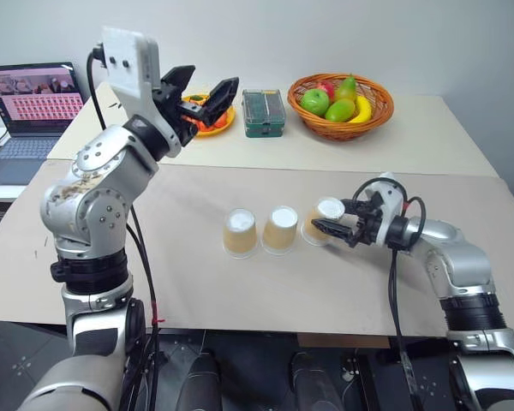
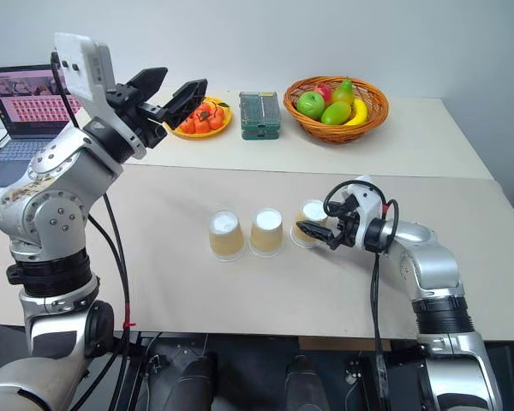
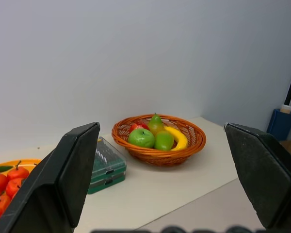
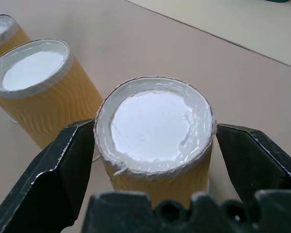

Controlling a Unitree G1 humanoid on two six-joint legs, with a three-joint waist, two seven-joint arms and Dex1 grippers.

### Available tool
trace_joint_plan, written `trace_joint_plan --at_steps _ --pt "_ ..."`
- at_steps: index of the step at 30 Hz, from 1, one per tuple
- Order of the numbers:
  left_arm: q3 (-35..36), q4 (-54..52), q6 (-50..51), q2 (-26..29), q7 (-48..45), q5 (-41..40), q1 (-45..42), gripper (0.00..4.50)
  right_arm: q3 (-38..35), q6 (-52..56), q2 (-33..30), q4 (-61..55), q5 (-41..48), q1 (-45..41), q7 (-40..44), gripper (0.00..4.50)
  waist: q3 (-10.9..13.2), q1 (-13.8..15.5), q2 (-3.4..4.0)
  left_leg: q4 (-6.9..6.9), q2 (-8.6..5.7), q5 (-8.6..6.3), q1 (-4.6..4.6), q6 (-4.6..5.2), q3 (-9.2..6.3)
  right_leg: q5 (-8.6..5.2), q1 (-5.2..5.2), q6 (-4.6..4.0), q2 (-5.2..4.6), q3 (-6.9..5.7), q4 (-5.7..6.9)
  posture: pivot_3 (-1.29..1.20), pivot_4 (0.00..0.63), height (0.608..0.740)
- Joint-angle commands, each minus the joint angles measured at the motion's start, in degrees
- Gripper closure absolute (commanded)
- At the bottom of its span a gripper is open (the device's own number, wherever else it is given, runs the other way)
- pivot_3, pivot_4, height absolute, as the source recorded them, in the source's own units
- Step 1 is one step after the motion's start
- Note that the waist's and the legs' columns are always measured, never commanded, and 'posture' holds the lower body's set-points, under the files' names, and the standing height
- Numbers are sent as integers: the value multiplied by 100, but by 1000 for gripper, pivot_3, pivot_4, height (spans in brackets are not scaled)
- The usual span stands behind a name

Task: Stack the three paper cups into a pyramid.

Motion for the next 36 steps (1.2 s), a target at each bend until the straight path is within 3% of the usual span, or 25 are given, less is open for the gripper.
trace_joint_plan --at_steps 1,2,3,4,8,14,20,29,36 --pt "92 -376 78 40 103 -106 120 105 -49 -241 38 93 -91 -171 65 0 0 0 0 -1 0 0 0 0 0 0 1 0 0 0 -1 0 150 740" --pt "95 -423 91 54 119 -112 178 105 -54 -256 46 122 -103 -185 76 0 0 -1 0 0 0 0 1 0 0 0 1 0 0 0 0 0 150 740" --pt "98 -463 107 62 134 -120 232 0 -61 -265 53 149 -116 -200 86 528 0 -2 0 -1 0 0 0 0 0 0 1 1 0 0 -1 0 150 740" --pt "96 -495 129 77 153 -122 281 0 -65 -279 55 169 -130 -210 95 627 0 -1 0 0 0 0 0 0 0 0 1 0 0 0 -1 0 150 740" --pt "72 -537 134 80 189 -118 365 0 -83 -303 44 195 -191 -231 127 1939 0 -1 0 0 0 1 0 -1 -1 1 1 1 1 0 0 0 150 740" --pt "94 -459 102 179 68 -104 491 0 -214 -56 -97 -91 -106 -244 120 1995 0 -3 0 0 0 4 0 -2 -1 3 1 0 1 0 1 0 150 740" --pt "171 -625 -23 521 -538 -265 1204 0 -491 538 -550 -559 127 -580 130 1995 1 -37 2 -3 0 4 0 -2 -1 3 -3 -1 0 3 1 0 150 740" --pt "574 -979 -485 1191 -1760 -481 3036 0 -218 1986 -1007 -1352 723 -2007 407 1995 4 -138 4 -11 5 -3 2 -11 -1 1 -10 -14 3 3 -2 0 150 740" --pt "489 -1248 -640 1087 -1638 -560 3227 0 122 2796 -623 -1341 988 -2886 294 1995 4 -119 5 -3 4 -27 0 -49 2 7 -10 -23 -1 4 -7 0 150 740"
